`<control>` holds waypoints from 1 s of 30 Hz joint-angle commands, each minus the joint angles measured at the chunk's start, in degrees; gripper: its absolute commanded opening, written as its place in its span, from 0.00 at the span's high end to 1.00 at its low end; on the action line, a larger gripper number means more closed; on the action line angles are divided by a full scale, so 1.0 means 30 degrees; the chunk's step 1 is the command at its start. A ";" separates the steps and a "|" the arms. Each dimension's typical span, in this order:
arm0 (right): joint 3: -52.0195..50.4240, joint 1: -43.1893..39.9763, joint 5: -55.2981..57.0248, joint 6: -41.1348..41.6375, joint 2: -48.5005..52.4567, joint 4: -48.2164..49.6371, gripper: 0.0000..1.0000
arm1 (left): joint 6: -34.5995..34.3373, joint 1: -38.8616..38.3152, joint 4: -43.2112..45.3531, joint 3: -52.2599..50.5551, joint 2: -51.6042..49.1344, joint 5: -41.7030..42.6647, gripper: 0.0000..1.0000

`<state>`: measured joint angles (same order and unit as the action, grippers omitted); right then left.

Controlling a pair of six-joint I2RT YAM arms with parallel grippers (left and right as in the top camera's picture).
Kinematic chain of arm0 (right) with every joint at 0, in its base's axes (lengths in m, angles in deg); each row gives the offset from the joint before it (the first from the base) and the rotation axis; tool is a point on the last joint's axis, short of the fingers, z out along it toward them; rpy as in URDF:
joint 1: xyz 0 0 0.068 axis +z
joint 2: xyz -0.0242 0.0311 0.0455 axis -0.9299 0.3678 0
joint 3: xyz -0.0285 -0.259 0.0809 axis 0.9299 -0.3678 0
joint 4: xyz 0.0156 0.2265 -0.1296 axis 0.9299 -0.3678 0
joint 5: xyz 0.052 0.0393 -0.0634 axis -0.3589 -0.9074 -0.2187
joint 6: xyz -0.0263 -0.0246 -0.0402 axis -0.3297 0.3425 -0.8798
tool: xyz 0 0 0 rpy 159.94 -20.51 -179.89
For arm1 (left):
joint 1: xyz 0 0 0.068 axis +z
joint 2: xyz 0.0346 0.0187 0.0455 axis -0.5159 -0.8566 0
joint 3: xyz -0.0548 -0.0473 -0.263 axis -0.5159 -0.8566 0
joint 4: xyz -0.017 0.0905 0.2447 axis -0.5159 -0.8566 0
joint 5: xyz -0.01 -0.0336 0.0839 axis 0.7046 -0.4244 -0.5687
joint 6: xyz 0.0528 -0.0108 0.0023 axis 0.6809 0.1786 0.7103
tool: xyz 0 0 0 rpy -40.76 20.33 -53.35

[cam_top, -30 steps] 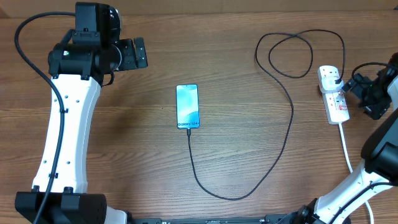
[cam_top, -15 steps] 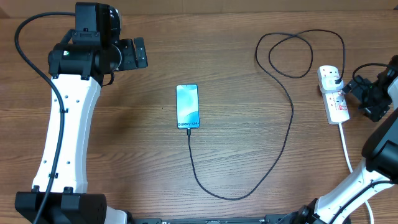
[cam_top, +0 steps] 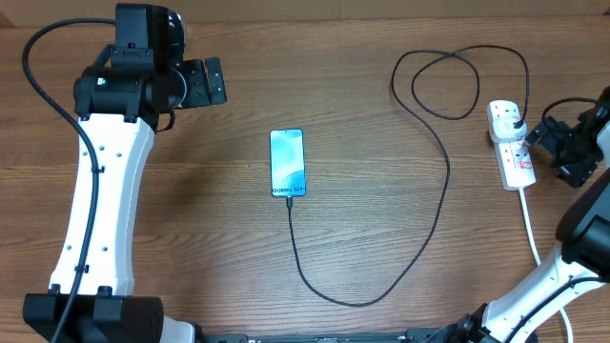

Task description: Plug charger to phone and switch on socket

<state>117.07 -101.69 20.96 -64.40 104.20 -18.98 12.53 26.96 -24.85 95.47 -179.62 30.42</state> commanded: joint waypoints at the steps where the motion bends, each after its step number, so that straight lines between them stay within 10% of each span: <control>1: -0.0211 0.0299 -0.0641 -0.0517 0.0510 -0.0364 0.00 | 0.0357 -0.0015 0.0007 0.0066 -0.0102 -0.0240 0.00; 30: -0.0117 0.0051 -0.0073 0.0787 -0.1647 -0.1355 0.00 | 0.0357 -0.0138 0.0007 0.0066 -0.0102 -0.0248 0.00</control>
<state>117.04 -101.67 17.49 -64.49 103.92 -22.50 12.53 26.92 -24.85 95.47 -179.62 30.42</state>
